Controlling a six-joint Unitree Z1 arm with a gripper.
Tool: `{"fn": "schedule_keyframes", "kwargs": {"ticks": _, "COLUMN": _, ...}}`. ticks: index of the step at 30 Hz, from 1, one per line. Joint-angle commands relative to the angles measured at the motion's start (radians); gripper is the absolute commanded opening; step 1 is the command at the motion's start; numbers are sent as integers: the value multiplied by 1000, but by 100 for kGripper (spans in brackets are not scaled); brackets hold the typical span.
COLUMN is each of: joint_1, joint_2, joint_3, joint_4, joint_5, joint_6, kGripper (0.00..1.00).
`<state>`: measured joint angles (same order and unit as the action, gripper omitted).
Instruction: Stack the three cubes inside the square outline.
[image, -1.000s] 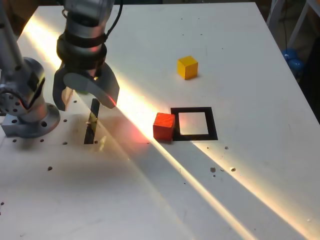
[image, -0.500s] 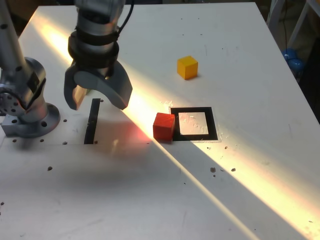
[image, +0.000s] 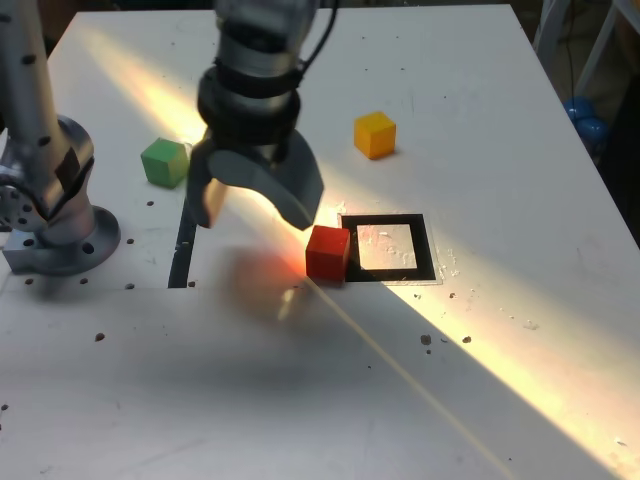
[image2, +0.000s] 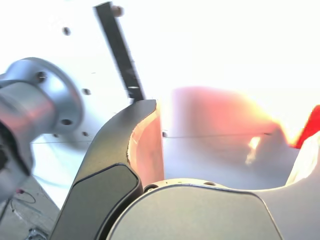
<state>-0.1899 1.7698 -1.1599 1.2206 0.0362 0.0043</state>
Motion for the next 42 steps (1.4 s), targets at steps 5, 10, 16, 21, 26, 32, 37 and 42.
{"fn": "schedule_keyframes", "kwargs": {"ticks": 5, "joint_1": -2, "joint_2": 75, "joint_3": -87, "joint_4": 23, "joint_5": -1, "joint_6": 12, "kGripper": 98}}
{"fn": "schedule_keyframes", "kwargs": {"ticks": 10, "joint_1": -3, "joint_2": 125, "joint_3": -137, "joint_4": 25, "joint_5": -2, "joint_6": 17, "kGripper": 98}}
{"fn": "schedule_keyframes", "kwargs": {"ticks": 16, "joint_1": -15, "joint_2": 170, "joint_3": -182, "joint_4": 22, "joint_5": -9, "joint_6": 20, "kGripper": 95}}
{"fn": "schedule_keyframes", "kwargs": {"ticks": 21, "joint_1": -18, "joint_2": 205, "joint_3": -189, "joint_4": 11, "joint_5": -26, "joint_6": 23, "kGripper": 91}}
{"fn": "schedule_keyframes", "kwargs": {"ticks": 26, "joint_1": -19, "joint_2": 244, "joint_3": -190, "joint_4": -11, "joint_5": -42, "joint_6": 31, "kGripper": 84}}
{"fn": "schedule_keyframes", "kwargs": {"ticks": 32, "joint_1": -19, "joint_2": 272, "joint_3": -192, "joint_4": -43, "joint_5": -52, "joint_6": 36, "kGripper": 68}}
{"fn": "schedule_keyframes", "kwargs": {"ticks": 37, "joint_1": -21, "joint_2": 274, "joint_3": -192, "joint_4": -58, "joint_5": -35, "joint_6": 25, "kGripper": 45}}
{"fn": "schedule_keyframes", "kwargs": {"ticks": 42, "joint_1": -27, "joint_2": 271, "joint_3": -193, "joint_4": -66, "joint_5": -20, "joint_6": 18, "kGripper": 33}}
